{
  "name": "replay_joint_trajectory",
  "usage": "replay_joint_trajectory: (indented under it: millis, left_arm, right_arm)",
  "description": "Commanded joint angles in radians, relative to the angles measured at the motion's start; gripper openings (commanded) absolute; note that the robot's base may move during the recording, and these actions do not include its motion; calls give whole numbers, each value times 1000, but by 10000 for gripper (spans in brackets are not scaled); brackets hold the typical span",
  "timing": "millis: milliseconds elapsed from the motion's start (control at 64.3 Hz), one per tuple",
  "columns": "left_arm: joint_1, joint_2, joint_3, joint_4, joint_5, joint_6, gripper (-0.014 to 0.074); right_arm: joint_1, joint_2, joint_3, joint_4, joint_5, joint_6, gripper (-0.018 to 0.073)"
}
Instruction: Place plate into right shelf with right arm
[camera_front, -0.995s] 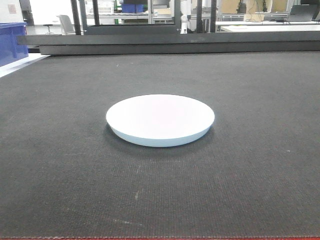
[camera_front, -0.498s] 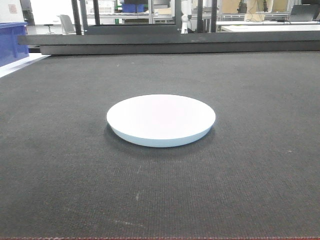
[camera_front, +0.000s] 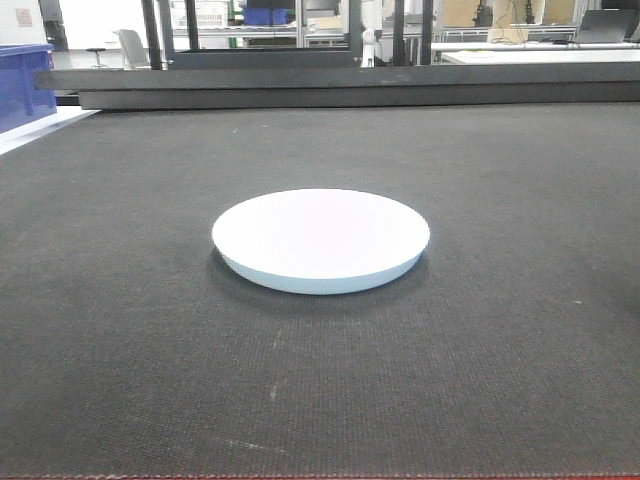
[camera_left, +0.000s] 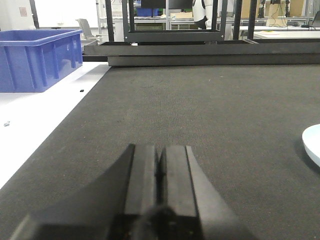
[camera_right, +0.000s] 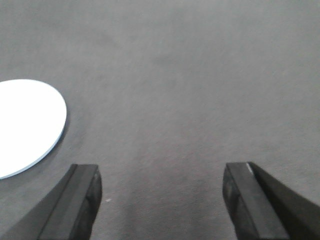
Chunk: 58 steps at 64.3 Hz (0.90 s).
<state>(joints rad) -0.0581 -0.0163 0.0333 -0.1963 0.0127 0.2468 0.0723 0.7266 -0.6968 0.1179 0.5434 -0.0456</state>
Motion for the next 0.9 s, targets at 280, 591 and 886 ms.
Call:
replay_joint_trajectory:
  millis: [280, 591, 886]
  left_arm:
    - [1, -11, 9, -2, -89, -2, -47]
    - [1, -11, 9, -2, -89, -2, -47]
    - [1, -11, 9, -2, -89, -2, -47]
  right_arm:
    - [283, 571, -511, -118, 190, 267, 599]
    - [424, 943, -775, -234, 256, 416, 474]
    - [432, 1095, -802, -271, 249, 416, 400]
